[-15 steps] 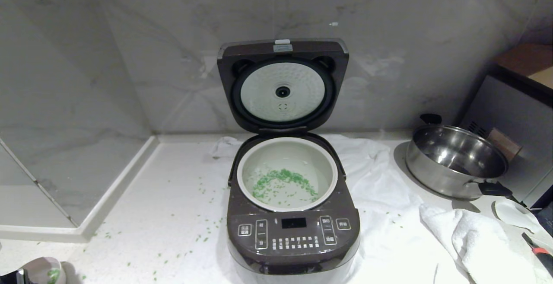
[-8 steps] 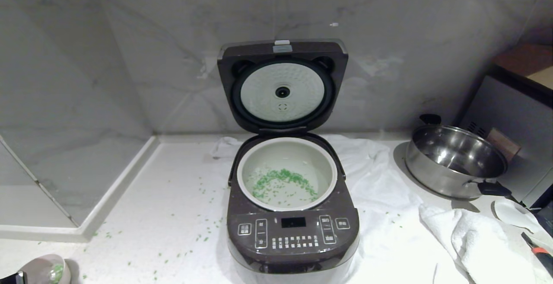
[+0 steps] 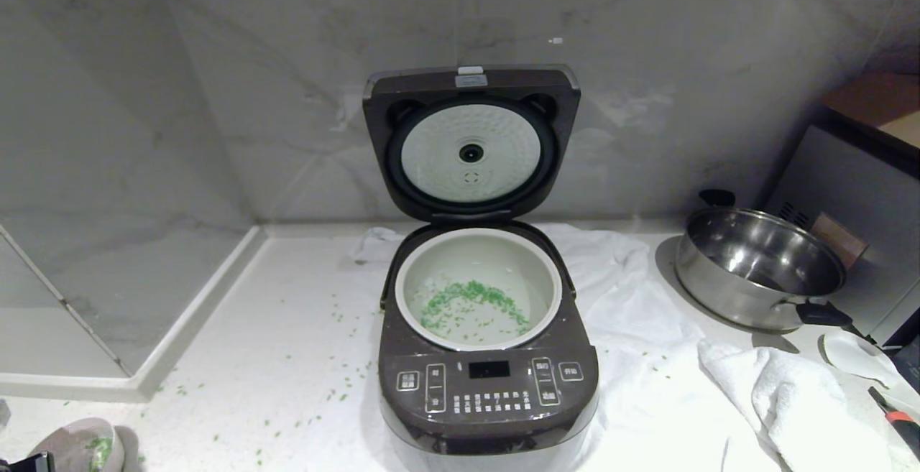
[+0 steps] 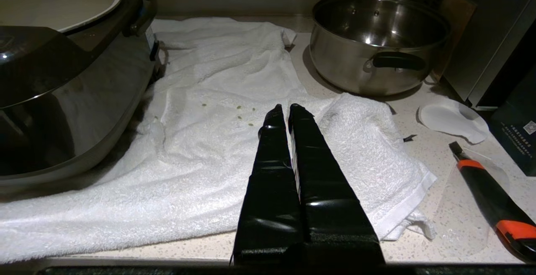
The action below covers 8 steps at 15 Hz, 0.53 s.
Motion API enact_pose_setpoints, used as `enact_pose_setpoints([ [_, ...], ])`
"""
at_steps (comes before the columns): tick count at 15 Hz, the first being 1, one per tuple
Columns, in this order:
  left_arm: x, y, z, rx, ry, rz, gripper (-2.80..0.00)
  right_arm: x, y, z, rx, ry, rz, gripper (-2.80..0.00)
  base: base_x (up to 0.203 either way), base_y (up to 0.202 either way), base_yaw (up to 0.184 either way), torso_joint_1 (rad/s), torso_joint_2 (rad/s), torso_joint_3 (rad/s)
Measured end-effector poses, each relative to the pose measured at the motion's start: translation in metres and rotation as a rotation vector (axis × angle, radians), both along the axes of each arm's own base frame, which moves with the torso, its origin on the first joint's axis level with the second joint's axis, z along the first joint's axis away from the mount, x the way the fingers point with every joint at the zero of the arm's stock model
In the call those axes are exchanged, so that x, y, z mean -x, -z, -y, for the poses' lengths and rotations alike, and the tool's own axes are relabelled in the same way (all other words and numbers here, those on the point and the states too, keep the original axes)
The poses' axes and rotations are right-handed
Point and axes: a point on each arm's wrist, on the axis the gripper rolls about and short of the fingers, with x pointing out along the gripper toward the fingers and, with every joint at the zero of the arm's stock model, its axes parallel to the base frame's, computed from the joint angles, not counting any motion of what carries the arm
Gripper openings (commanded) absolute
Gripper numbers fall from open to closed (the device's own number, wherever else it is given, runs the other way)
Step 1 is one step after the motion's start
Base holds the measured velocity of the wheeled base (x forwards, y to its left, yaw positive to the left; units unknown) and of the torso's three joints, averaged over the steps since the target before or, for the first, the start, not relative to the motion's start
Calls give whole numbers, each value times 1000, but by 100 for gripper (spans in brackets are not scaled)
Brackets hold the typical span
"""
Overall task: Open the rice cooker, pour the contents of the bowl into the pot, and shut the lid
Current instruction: Pour the water from the bowl into the rice cooker
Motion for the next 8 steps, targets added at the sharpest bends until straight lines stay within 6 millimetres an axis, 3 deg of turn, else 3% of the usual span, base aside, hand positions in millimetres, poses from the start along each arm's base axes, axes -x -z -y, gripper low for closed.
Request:
enact_pose_setpoints([
  [8,-27,-20,61,90,103,13,-280,0,0,0,0,0,0,-280,0,0,0,0,0,0],
])
